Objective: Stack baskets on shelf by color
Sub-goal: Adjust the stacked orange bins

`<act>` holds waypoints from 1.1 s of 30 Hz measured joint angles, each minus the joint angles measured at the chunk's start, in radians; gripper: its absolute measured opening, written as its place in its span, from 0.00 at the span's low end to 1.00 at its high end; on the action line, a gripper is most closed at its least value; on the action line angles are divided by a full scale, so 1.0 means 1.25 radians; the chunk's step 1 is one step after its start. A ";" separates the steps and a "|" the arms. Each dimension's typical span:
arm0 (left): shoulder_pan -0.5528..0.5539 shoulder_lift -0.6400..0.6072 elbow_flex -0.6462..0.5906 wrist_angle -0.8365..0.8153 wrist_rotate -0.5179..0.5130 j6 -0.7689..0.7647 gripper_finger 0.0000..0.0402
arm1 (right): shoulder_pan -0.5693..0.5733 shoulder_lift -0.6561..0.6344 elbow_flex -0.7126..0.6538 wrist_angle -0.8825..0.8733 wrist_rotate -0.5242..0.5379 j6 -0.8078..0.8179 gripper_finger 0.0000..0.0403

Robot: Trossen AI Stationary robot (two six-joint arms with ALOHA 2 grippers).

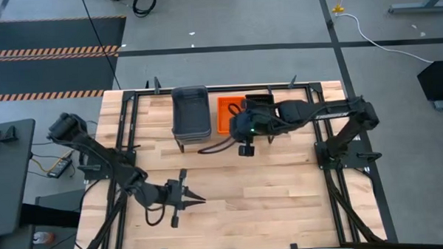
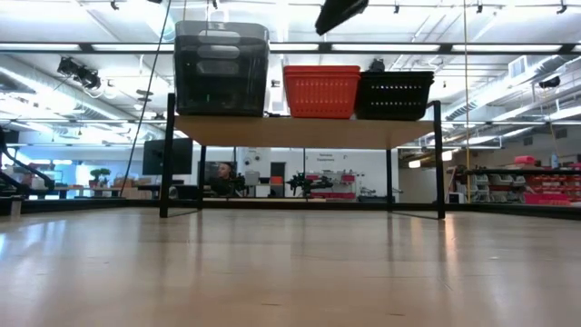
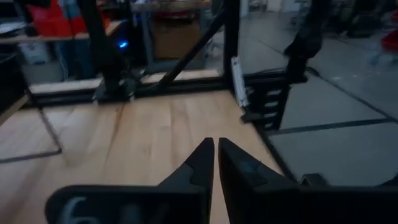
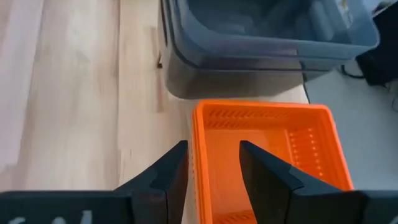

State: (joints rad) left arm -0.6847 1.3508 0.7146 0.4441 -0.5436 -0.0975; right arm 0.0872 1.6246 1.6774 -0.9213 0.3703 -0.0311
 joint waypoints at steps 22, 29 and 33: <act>-0.044 -0.025 -0.046 0.057 0.029 -0.002 0.03 | -0.040 0.237 0.219 -0.280 -0.038 0.003 0.36; -0.044 -0.025 -0.046 0.055 0.029 -0.003 0.03 | -0.042 0.237 0.219 -0.274 -0.038 -0.033 0.27; -0.044 -0.025 -0.046 0.055 0.029 -0.003 0.03 | -0.042 0.237 0.219 -0.274 -0.040 -0.039 0.19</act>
State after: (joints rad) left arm -0.7403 1.3193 0.6575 0.5129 -0.5072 -0.1017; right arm 0.0349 1.9213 1.9514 -1.2637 0.3198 -0.0805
